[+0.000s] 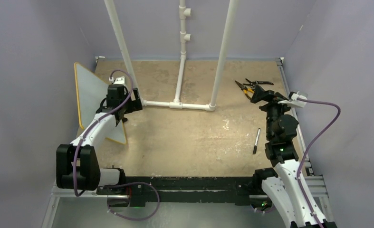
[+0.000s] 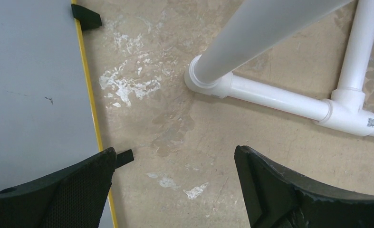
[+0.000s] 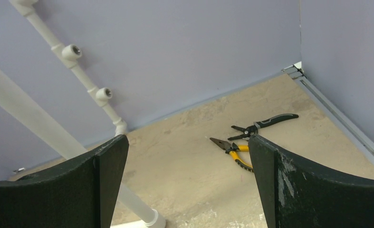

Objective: Write a sentence on the whiteboard
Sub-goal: Move the whiteboard stand to the center of the board.

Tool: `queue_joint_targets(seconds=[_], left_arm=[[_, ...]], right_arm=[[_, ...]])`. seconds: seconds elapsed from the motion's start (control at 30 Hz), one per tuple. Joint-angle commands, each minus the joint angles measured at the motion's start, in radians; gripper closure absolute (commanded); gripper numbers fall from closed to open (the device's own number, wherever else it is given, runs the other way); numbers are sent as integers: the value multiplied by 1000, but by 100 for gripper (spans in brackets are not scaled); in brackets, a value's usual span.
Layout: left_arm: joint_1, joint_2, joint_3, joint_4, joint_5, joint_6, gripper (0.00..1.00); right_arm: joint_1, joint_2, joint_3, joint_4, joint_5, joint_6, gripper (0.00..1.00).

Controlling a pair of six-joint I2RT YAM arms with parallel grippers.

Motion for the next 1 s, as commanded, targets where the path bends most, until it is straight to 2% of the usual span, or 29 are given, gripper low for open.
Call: queue_joint_targets(seconds=[0.0,0.33,0.73,0.87,0.97], left_arm=[[0,33,-11,23,12,-46,6],[32,77,-27,-93,-60,-59,4],[40,22,-43,-202,-187,-37,1],[42,-2,-54,-163,-135,-22,1],[43,29,-40,-134,-63,-2,6]], right_arm=[[-2,-37,-7,23,-25,19,2],[-2,-73,-10,12,-24,27,1],[-2,-104,-9,-6,-5,27,1],[-2,-110,-10,-8,0,28,1],[-2,-108,-8,-10,-2,28,1]])
